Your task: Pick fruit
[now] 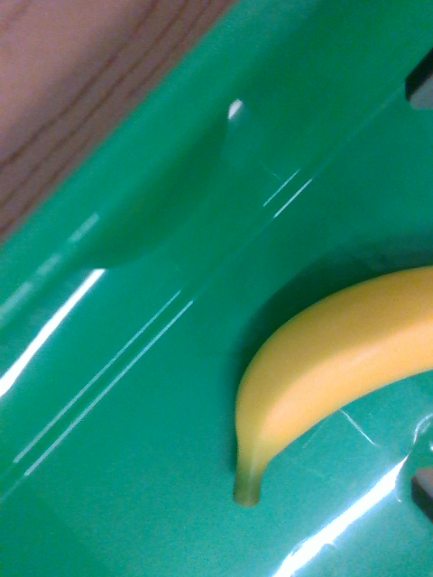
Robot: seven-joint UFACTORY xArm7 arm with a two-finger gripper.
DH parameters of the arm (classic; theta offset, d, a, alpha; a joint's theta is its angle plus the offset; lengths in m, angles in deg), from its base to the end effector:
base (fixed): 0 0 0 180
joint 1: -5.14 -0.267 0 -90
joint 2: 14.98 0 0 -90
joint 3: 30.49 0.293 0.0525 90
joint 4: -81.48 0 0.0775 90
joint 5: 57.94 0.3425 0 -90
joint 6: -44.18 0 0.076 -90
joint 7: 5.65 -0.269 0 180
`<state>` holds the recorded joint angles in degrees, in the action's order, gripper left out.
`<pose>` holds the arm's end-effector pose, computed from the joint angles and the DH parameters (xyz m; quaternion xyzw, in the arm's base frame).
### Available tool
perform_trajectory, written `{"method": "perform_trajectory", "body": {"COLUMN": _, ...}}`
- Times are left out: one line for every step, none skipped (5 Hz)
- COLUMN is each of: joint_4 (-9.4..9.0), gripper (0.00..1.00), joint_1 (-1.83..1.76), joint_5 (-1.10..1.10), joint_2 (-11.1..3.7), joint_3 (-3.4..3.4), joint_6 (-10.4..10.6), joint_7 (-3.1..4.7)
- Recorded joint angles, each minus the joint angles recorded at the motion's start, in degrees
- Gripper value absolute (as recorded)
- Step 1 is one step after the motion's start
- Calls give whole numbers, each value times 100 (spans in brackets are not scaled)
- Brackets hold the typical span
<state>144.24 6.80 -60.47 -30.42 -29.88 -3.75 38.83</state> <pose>0.5060 -0.0155 0.0905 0.9234 0.3836 -0.0106 0.0117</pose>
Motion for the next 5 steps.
{"method": "perform_trajectory", "body": {"joint_4": 0, "gripper": 0, "joint_1": 0, "joint_5": 0, "joint_2": 0, "joint_3": 0, "joint_6": 0, "joint_7": 0}}
{"method": "perform_trajectory", "body": {"joint_4": -139, "gripper": 0, "joint_1": 12, "joint_5": 14, "joint_2": -97, "joint_3": -21, "joint_6": 211, "joint_7": 199}}
{"method": "perform_trajectory", "body": {"joint_4": -139, "gripper": 0, "joint_1": 12, "joint_5": 14, "joint_2": -97, "joint_3": -21, "joint_6": 211, "joint_7": 199}}
{"method": "perform_trajectory", "body": {"joint_4": -271, "gripper": 0, "joint_1": 23, "joint_5": 28, "joint_2": -190, "joint_3": -41, "joint_6": 411, "joint_7": 388}}
{"method": "perform_trajectory", "body": {"joint_4": -271, "gripper": 0, "joint_1": 23, "joint_5": 28, "joint_2": -190, "joint_3": -41, "joint_6": 411, "joint_7": 388}}
